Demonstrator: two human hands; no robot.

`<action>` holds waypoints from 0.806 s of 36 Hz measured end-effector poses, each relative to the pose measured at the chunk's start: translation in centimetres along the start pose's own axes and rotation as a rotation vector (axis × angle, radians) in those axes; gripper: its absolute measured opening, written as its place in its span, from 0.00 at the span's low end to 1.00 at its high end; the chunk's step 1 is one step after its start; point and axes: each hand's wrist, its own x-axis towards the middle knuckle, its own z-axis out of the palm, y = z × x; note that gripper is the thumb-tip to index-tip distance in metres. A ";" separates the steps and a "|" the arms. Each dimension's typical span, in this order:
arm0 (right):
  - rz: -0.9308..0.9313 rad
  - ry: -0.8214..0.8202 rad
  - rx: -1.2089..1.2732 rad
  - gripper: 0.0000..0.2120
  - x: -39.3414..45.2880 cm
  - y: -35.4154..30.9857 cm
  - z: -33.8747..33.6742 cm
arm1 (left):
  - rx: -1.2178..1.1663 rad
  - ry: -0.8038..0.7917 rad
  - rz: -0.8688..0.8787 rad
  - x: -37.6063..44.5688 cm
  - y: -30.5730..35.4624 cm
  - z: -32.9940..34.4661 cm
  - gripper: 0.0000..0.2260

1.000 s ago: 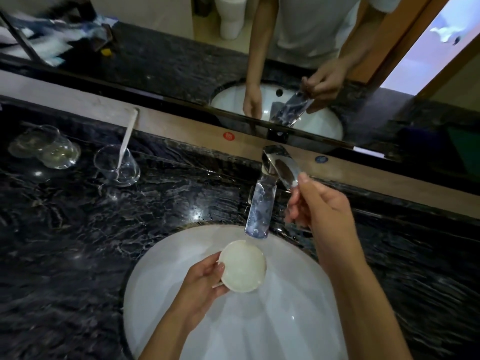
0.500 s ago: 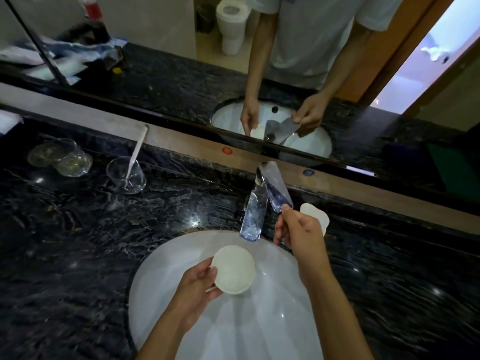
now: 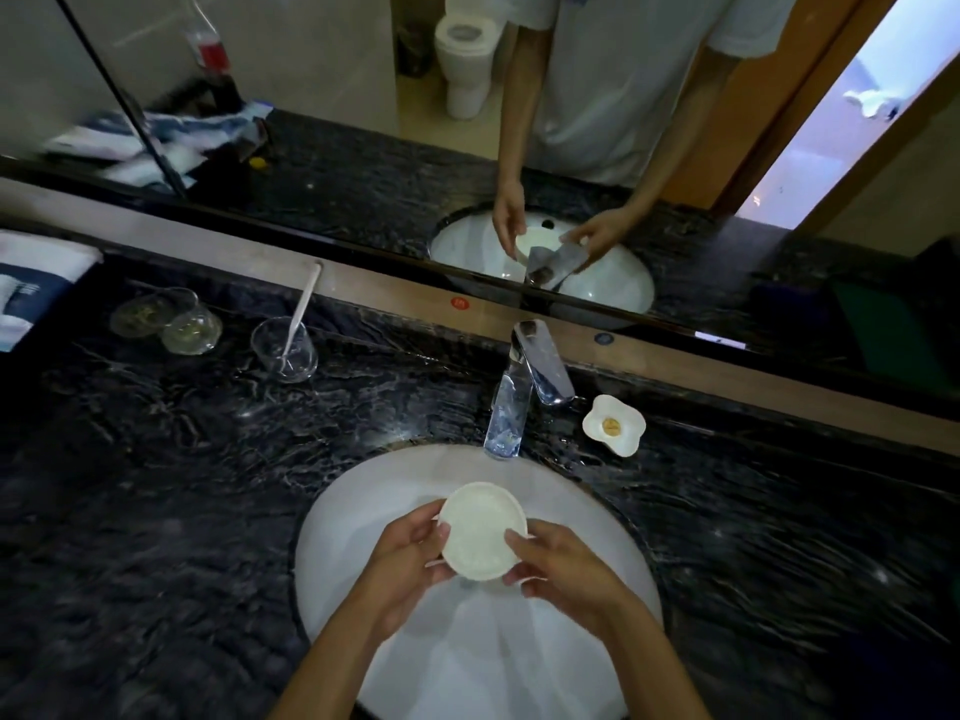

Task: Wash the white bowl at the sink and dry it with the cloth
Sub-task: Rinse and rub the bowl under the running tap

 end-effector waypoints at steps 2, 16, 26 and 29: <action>-0.041 -0.018 0.009 0.13 -0.4 0.5 0.4 | 0.019 0.004 0.007 -0.4 0.1 0.0 0.13; -0.330 0.059 -0.138 0.13 -3.6 -0.6 1.4 | 0.198 -0.161 0.087 -3.6 3.3 -0.8 0.11; -0.465 0.095 -0.134 0.18 -5.9 -1.4 2.1 | 0.378 -0.185 0.202 -5.5 6.2 0.5 0.12; -0.503 0.101 -0.128 0.20 -6.7 -1.9 2.1 | 0.393 -0.191 0.246 -6.0 7.0 0.9 0.14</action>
